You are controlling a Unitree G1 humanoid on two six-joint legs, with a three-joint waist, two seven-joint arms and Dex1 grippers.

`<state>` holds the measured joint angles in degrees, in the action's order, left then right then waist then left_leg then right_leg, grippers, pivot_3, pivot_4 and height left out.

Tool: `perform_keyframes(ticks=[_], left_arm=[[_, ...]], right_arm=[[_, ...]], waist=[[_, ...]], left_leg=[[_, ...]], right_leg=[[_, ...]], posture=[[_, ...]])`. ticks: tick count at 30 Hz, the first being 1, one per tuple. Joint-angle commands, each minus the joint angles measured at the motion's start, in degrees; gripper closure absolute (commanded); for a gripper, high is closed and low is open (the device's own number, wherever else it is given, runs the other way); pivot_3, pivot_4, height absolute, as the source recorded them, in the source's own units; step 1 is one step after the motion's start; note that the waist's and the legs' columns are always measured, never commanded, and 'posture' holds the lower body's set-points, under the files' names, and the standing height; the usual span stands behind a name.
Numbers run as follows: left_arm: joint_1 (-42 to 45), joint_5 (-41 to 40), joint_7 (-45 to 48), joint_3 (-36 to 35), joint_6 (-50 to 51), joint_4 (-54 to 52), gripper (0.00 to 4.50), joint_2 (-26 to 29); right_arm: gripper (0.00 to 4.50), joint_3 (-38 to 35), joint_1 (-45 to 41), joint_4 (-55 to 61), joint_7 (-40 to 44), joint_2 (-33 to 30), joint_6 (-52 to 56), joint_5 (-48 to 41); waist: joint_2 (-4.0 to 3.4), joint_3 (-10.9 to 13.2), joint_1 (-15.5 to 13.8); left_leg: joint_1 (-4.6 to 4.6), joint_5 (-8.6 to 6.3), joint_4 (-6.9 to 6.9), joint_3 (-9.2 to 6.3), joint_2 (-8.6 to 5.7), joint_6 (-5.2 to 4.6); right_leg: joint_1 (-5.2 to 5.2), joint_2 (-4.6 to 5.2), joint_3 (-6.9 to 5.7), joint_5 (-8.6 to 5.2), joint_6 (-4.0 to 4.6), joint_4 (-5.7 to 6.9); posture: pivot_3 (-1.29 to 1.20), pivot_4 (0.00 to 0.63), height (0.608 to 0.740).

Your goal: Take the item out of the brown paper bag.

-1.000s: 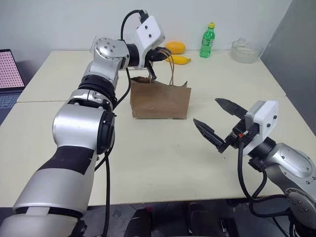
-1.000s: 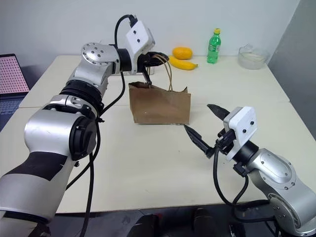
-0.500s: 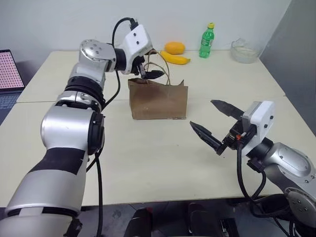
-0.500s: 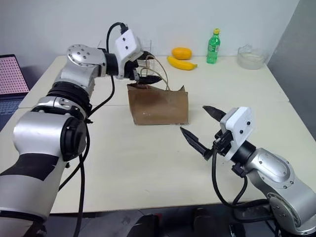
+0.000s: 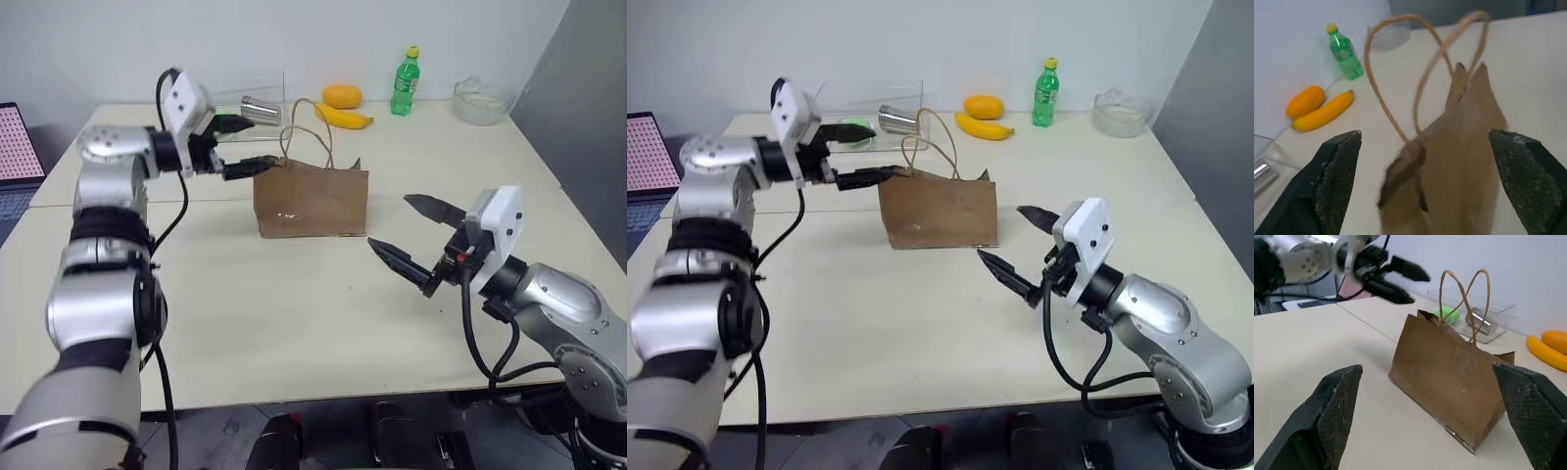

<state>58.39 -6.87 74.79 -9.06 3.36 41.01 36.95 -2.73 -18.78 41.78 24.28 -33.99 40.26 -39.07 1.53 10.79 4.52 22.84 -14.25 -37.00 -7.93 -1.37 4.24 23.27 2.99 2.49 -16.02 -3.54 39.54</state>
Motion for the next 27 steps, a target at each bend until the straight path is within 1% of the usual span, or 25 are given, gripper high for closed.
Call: perform_keyframes(ticks=[1, 2, 3, 5, 7, 9, 11, 12, 15, 16, 18, 20, 23, 27], left_arm=[[-14.5, -8.9, -6.0, -4.4, 14.5, -29.4, 0.1, 0.2], [-19.3, -10.9, -9.7, -6.1, 18.5, -36.9, 0.1, -0.8], [-25.2, -12.8, -13.8, -7.9, 21.7, -45.6, 0.1, -2.4], [-35.1, -16.0, -21.5, -10.7, 26.8, -59.5, 0.1, -6.3], [-41.0, -17.6, -27.3, -11.7, 29.0, -67.4, 0.1, -9.5], [-47.7, -16.0, -30.3, -10.8, 24.7, -73.6, 0.1, -12.2], [-50.6, -16.1, -33.0, -10.0, 23.5, -76.5, 0.1, -13.9], [-51.3, -16.7, -35.3, -10.0, 24.0, -77.7, 0.1, -15.1], [-56.7, -16.4, -38.8, -9.7, 21.4, -80.7, 0.1, -17.6], [-57.5, -16.4, -39.2, -9.6, 20.8, -80.9, 0.1, -17.8], [-58.5, -16.9, -40.0, -9.2, 20.3, -80.7, 0.1, -17.7], [-58.7, -17.1, -40.4, -8.6, 19.6, -80.3, 0.1, -17.3], [-58.5, -17.3, -40.9, -7.5, 18.9, -80.0, 0.1, -16.9], [-58.8, -18.1, -40.7, -5.9, 18.3, -80.2, 0.1, -16.1]], right_arm=[[0.57, -0.2, -5.2, -5.0, 2.6, -0.1, -2.7, 1.8], [0.88, 0.6, -7.2, -7.5, 3.7, -0.2, -3.8, 3.0], [1.21, 1.9, -10.1, -11.0, 5.2, -0.1, -5.2, 4.8], [1.95, 4.8, -16.3, -18.4, 8.4, 0.3, -8.2, 8.4], [2.67, 6.9, -20.9, -24.8, 11.2, 0.9, -10.9, 11.2], [3.41, 9.9, -26.9, -34.0, 15.0, 1.6, -15.4, 15.7], [4.19, 11.5, -30.8, -41.2, 17.3, 2.5, -19.2, 19.0], [4.49, 12.2, -33.1, -45.5, 18.2, 3.2, -21.2, 20.7], [4.49, 16.5, -44.7, -68.3, 19.5, 7.1, -31.0, 29.6], [4.49, 17.0, -47.2, -73.7, 19.8, 8.2, -33.6, 31.3], [4.49, 18.5, -53.0, -86.1, 18.0, 10.9, -39.0, 35.7], [4.49, 19.4, -58.7, -98.1, 13.8, 14.0, -43.7, 40.1], [4.49, 20.5, -62.6, -107.7, 12.2, 16.1, -47.9, 44.6], [4.49, 21.6, -64.1, -113.1, 16.1, 17.8, -50.0, 48.5]], waist=[[-0.02, 0.0, 0.4], [-0.02, 0.0, 0.6], [-0.02, 0.0, 0.4], [-0.03, 0.0, 0.4], [-0.04, 0.0, 0.2], [-0.04, 0.0, 0.0], [-0.05, 0.0, -0.3], [-0.04, 0.0, -0.7], [-0.1, -0.1, -0.8], [-0.1, -0.1, -0.7], [-0.11, -0.1, -0.7], [-0.11, -0.1, -0.6], [-0.11, -0.1, -0.7], [-0.12, -0.1, -0.8]], left_leg=[[-0.03, 0.0, -0.01, 0.02, 0.08, 0.0], [-0.03, 0.0, -0.01, 0.05, 0.07, 0.01], [-0.05, 0.0, -0.02, 0.07, 0.06, 0.0], [-0.08, 0.0, -0.02, 0.12, 0.08, 0.01], [-0.15, 0.0, -0.02, 0.15, 0.08, 0.01], [-0.19, 0.0, -0.03, 0.11, 0.05, 0.01], [-0.25, 0.0, -0.01, 0.17, 0.03, 0.01], [-0.26, 0.0, -0.02, 0.19, 0.03, 0.01], [-0.28, 0.0, -0.03, 0.31, 0.0, 0.01], [-0.32, 0.0, 0.02, 0.39, -0.02, 0.01], [-0.33, 0.0, 0.05, 0.36, 0.04, 0.01], [-0.33, 0.0, 0.1, 0.34, 0.07, 0.01], [-0.28, 0.0, 0.1, 0.34, 0.04, 0.02], [-0.23, 0.0, 0.09, 0.31, -0.02, 0.02]], right_leg=[[0.0, 0.05, 0.07, 0.0, 0.01, 0.08], [0.01, 0.04, 0.09, 0.0, 0.01, 0.06], [0.01, 0.04, 0.12, 0.0, 0.01, 0.05], [0.02, 0.04, 0.13, 0.01, 0.03, 0.07], [0.0, 0.04, 0.15, 0.01, 0.03, 0.11], [-0.06, 0.02, 0.09, 0.02, 0.05, 0.13], [-0.1, 0.01, 0.12, 0.04, 0.08, 0.11], [-0.1, 0.01, 0.12, 0.05, 0.08, 0.11], [-0.1, 0.03, 0.19, 0.06, 0.11, 0.08], [-0.1, 0.06, 0.24, 0.09, 0.14, 0.04], [-0.09, 0.02, 0.19, 0.09, 0.15, 0.02], [-0.05, -0.03, 0.17, 0.09, 0.17, 0.01], [-0.05, -0.01, 0.19, 0.1, 0.18, -0.03], [-0.06, 0.02, 0.19, 0.1, 0.18, -0.11]], posture=[[0.0, 0.15, 0.74], [0.0, 0.15, 0.74], [0.0, 0.15, 0.74], [0.0, 0.15, 0.74], [0.0, 0.15, 0.74], [0.0, 0.15, 0.74], [0.0, 0.15, 0.74], [0.0, 0.15, 0.74], [0.0, 0.15, 0.74], [0.0, 0.15, 0.74], [0.0, 0.15, 0.74], [0.0, 0.15, 0.74], [0.0, 0.15, 0.74], [0.0, 0.15, 0.74]])
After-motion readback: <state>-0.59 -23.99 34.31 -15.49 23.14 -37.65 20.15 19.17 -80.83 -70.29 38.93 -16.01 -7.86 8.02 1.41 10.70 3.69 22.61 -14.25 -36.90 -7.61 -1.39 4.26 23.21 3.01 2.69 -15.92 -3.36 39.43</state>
